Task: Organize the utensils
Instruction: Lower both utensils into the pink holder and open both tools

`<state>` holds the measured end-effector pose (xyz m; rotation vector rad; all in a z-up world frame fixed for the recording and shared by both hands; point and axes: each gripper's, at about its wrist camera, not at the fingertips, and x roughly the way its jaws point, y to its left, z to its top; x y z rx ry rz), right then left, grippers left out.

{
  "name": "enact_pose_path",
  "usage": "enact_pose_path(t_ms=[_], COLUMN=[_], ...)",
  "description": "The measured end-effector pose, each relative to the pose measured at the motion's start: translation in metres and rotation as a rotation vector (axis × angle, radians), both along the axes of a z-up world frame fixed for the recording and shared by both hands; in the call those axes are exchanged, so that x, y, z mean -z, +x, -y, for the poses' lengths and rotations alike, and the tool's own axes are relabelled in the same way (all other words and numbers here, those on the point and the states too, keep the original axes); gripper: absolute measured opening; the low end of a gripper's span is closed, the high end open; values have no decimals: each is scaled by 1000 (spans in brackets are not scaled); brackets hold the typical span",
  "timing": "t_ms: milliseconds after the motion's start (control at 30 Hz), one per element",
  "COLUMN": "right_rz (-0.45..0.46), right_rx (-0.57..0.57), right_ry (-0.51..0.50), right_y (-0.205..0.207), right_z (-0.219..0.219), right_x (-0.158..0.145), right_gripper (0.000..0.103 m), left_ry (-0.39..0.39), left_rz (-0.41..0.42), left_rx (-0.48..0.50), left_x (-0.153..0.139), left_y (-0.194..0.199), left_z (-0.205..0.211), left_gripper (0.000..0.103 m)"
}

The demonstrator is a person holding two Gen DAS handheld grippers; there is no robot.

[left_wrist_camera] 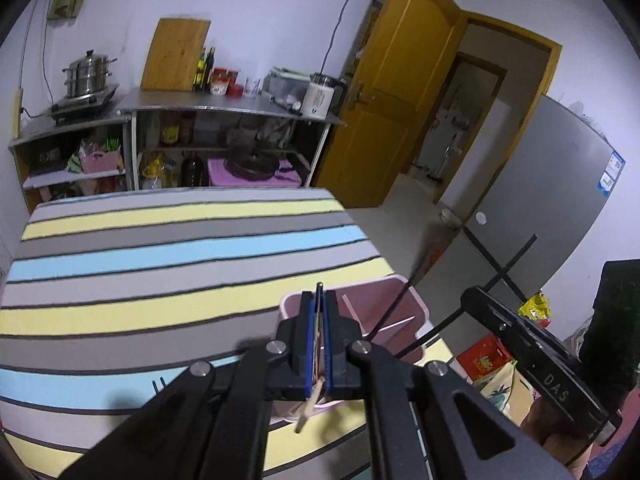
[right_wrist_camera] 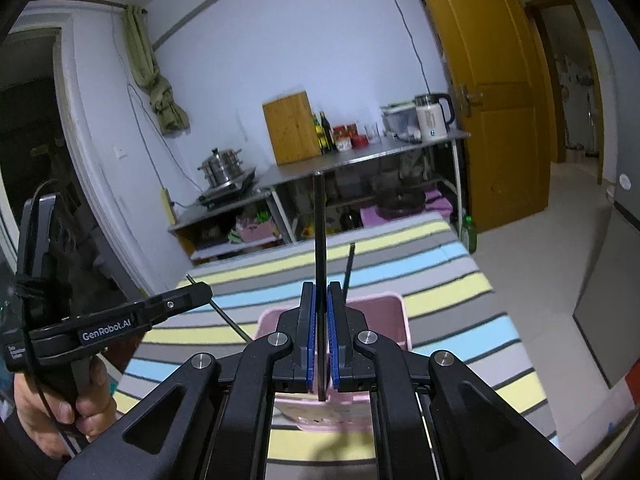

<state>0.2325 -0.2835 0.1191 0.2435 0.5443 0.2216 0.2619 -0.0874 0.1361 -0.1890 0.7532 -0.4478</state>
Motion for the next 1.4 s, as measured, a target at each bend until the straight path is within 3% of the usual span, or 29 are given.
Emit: enact_pose_path(t_ms=[300,633,800,1233,1400], right_rz=[-93,-19,8,23,8], right_rx=[-29,-14,-10,-66,-88], right_ry=[6,-16,-19,-85,-88], right_y=[11,-18,-39,-100,-115], right_z=[-2,2,4,-24,-34], right_x=[34,14,7,17,28], right_gripper=[6,21,21,21,21], left_ry=[13,-32,-61,-7,27], left_rz=[-15,91,138,189,167], left_rx=[6,-13,-38,-130,-157], left_x=[10,-19,-26,6,28], left_y=[5,-25,-49,-119,-141], left_z=[1,-24,-43,-80,-91], left_gripper=[5,7,7,7,7])
